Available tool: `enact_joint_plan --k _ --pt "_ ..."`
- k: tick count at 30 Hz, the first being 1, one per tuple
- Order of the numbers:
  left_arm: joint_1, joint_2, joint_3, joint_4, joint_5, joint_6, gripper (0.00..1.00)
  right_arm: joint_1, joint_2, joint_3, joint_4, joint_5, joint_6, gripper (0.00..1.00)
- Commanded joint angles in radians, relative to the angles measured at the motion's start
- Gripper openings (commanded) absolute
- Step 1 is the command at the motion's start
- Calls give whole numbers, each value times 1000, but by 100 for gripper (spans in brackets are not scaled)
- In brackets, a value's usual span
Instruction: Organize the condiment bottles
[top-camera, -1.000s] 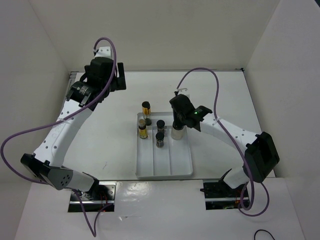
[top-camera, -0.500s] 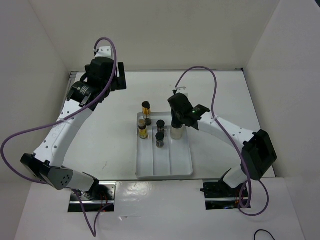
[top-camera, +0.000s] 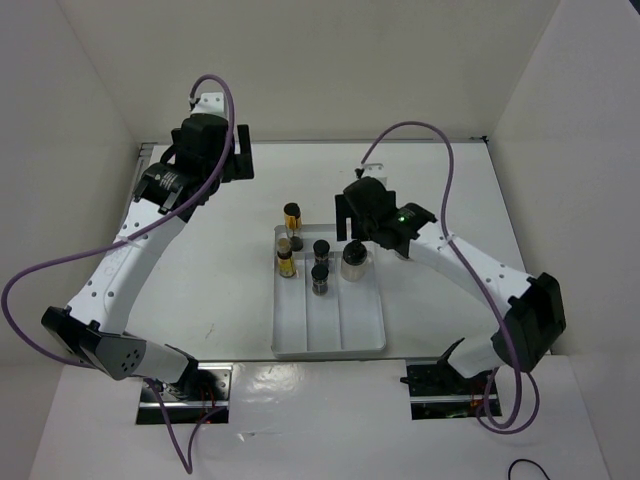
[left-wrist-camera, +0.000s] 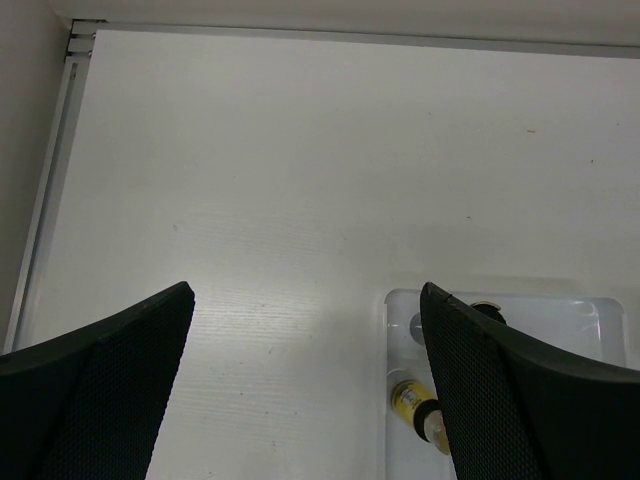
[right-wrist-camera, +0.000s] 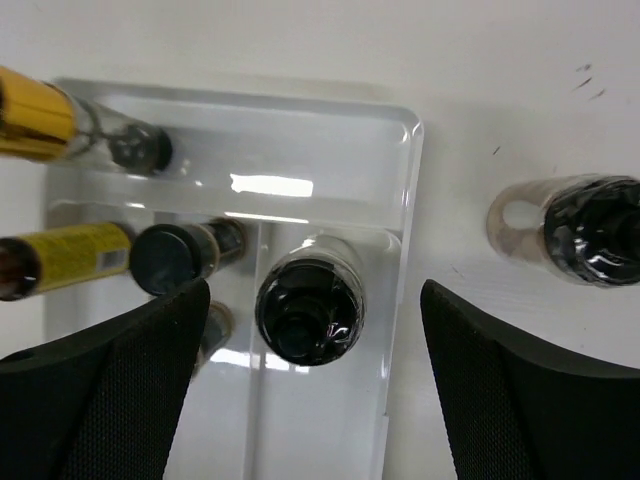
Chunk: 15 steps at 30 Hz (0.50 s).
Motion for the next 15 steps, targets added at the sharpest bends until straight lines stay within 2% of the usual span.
enact_joint_plan --k 1,3,8,11,15 --pt "5 -23 -7 47 18 30 100 8 -108 88 -32 84 24 90" --pt "5 -23 -7 47 18 30 100 -35 -117 100 -41 114 24 90" --pt "5 -32 -16 47 29 30 100 -264 -117 88 -51 85 3 87" --pt "5 -32 -25 47 48 30 100 -358 -108 60 -51 75 -22 87" --pt "5 -32 -35 47 67 30 100 -401 -77 49 -51 66 -43 84"
